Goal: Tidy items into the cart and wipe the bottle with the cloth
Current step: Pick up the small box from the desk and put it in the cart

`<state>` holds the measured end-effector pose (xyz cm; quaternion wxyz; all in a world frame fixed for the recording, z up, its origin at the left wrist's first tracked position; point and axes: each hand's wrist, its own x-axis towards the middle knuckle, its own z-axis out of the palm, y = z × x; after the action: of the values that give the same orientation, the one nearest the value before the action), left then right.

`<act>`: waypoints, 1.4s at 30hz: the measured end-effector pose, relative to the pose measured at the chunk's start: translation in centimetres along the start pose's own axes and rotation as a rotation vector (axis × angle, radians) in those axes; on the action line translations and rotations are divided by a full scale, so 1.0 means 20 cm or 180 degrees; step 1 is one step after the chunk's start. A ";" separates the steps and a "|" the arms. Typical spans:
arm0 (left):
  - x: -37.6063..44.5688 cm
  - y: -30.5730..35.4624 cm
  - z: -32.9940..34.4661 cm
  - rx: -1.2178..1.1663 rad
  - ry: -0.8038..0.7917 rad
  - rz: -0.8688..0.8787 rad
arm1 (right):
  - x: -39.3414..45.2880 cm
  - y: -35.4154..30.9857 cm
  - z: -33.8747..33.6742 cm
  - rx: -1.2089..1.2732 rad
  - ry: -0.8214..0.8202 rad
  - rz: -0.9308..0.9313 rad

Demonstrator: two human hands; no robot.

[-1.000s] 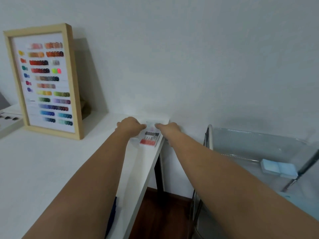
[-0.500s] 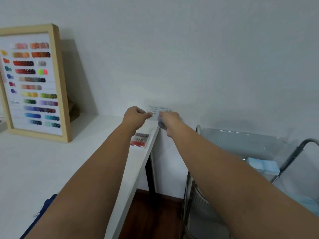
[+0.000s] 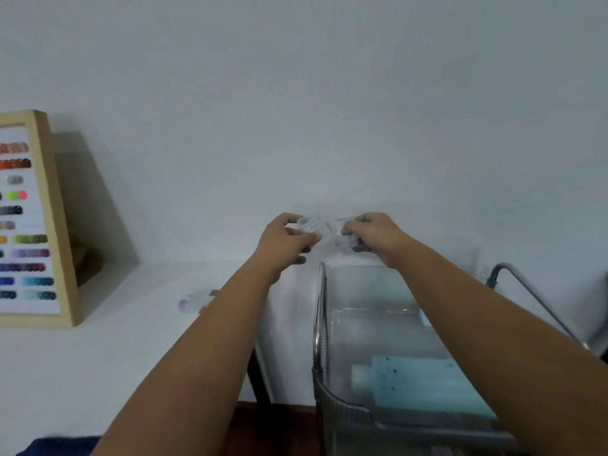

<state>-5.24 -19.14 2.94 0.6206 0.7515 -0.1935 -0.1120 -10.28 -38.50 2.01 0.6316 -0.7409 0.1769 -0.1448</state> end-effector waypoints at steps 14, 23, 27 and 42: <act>-0.02 -0.28 0.64 0.1288 -0.0285 -0.0174 | -0.04 0.38 -0.53 -0.1450 0.0189 0.0181; 0.05 -0.50 0.85 0.2345 -0.0498 -0.0991 | -0.04 0.63 -0.52 -0.2680 -0.0392 0.0459; 0.05 -0.53 0.92 0.2749 -0.0791 -0.1089 | -0.01 0.72 -0.51 -0.2753 -0.0462 0.0462; 0.09 -0.62 1.02 0.2542 -0.0601 -0.0892 | 0.01 0.79 -0.53 -0.3429 -0.0973 0.0118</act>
<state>-10.06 -36.11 -13.11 0.2395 0.9382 -0.1736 -0.1798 -15.97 -50.20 -11.79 0.1846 -0.9682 0.1454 0.0862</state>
